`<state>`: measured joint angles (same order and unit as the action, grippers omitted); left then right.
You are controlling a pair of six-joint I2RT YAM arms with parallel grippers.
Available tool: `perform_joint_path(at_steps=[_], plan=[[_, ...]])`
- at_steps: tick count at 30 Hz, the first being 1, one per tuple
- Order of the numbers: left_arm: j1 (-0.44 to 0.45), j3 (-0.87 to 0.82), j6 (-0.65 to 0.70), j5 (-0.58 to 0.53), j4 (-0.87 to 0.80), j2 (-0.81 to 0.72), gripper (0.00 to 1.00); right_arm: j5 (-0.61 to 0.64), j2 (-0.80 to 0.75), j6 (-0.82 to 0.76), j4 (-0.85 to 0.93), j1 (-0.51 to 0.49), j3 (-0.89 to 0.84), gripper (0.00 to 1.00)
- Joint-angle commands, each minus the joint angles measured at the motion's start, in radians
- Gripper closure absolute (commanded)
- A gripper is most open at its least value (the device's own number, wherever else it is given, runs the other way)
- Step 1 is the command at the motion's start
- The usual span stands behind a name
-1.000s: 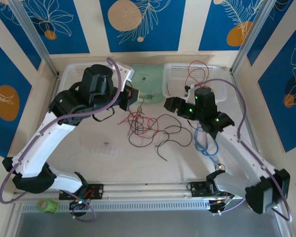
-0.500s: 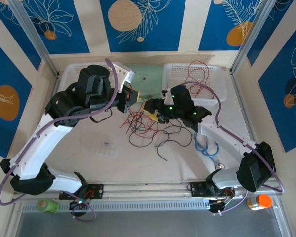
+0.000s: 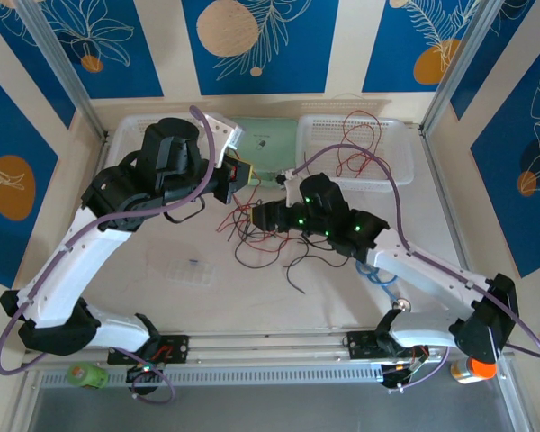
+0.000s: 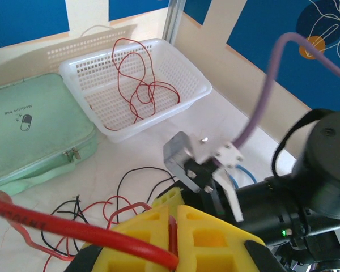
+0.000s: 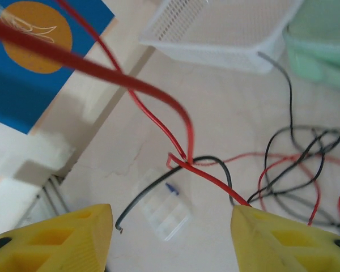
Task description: Untangle the cables
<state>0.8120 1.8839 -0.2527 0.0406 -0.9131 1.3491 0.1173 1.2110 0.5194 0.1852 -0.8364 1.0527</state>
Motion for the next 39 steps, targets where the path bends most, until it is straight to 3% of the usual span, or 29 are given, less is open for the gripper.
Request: perform_joint_path(at_steps=[1,10,12,17,23,26,33,39], plan=[[-0.002,0.027,0.006,-0.008,0.029,-0.020,1.00,0.107,0.006,-0.219,-0.128,-0.009,-0.031,0.40],[-0.002,0.034,-0.004,-0.010,0.033,-0.031,1.00,0.194,0.152,-0.214,-0.416,-0.014,-0.074,0.42],[-0.003,0.034,-0.005,-0.016,0.030,-0.036,1.00,0.238,0.184,-0.197,-0.437,-0.017,-0.062,0.52],[-0.003,0.029,0.006,-0.090,0.000,-0.049,1.00,0.355,0.138,-0.184,-0.345,-0.034,-0.029,1.00],[-0.002,-0.029,0.016,-0.278,-0.026,-0.031,1.00,0.443,-0.060,-0.209,-0.140,-0.042,-0.001,1.00],[-0.004,-0.083,0.013,-0.340,-0.009,0.000,1.00,0.370,-0.131,-0.198,-0.002,-0.029,0.046,1.00],[-0.006,-0.178,0.016,-0.498,0.071,0.089,1.00,0.001,-0.145,-0.126,0.399,0.083,0.220,1.00],[-0.028,-0.265,0.034,-0.653,0.122,0.118,1.00,-0.287,-0.180,-0.060,0.554,0.231,0.262,1.00]])
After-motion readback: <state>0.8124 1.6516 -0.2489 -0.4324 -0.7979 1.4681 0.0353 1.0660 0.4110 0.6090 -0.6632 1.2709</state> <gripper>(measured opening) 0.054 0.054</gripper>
